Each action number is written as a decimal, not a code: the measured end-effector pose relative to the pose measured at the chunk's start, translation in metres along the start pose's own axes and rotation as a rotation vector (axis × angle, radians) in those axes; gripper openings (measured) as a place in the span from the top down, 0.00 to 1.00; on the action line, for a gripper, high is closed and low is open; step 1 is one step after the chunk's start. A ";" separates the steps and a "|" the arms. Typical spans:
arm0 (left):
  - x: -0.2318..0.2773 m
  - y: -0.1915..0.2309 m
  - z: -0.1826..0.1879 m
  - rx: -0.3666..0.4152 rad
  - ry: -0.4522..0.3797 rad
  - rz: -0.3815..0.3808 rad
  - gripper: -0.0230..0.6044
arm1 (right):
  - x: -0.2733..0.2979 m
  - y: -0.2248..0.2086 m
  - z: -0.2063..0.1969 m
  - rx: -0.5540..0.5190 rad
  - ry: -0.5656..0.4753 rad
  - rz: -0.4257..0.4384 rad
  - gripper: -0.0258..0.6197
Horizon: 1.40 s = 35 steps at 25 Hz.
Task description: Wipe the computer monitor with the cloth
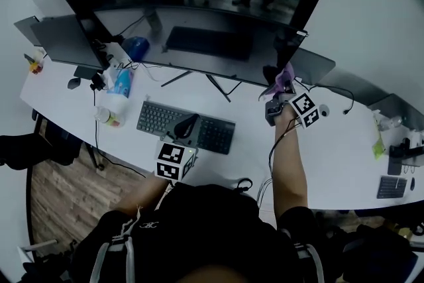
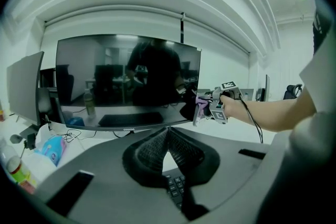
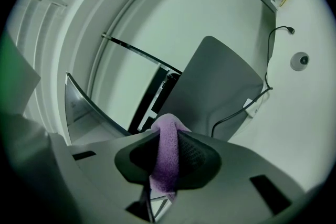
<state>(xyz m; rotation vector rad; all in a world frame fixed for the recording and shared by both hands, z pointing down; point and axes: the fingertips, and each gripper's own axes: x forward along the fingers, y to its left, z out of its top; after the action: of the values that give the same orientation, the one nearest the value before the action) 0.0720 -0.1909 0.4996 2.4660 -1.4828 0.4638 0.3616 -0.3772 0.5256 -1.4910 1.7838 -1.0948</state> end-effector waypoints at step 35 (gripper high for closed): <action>-0.031 0.011 -0.048 -0.064 0.066 0.176 0.94 | 0.028 -0.127 -0.072 -0.050 0.199 -0.223 0.83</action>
<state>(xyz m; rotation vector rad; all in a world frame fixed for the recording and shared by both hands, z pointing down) 0.0413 -0.1539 0.5326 2.2596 -1.6679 0.5158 0.3605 -0.3935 0.6735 -1.6945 1.8197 -1.3588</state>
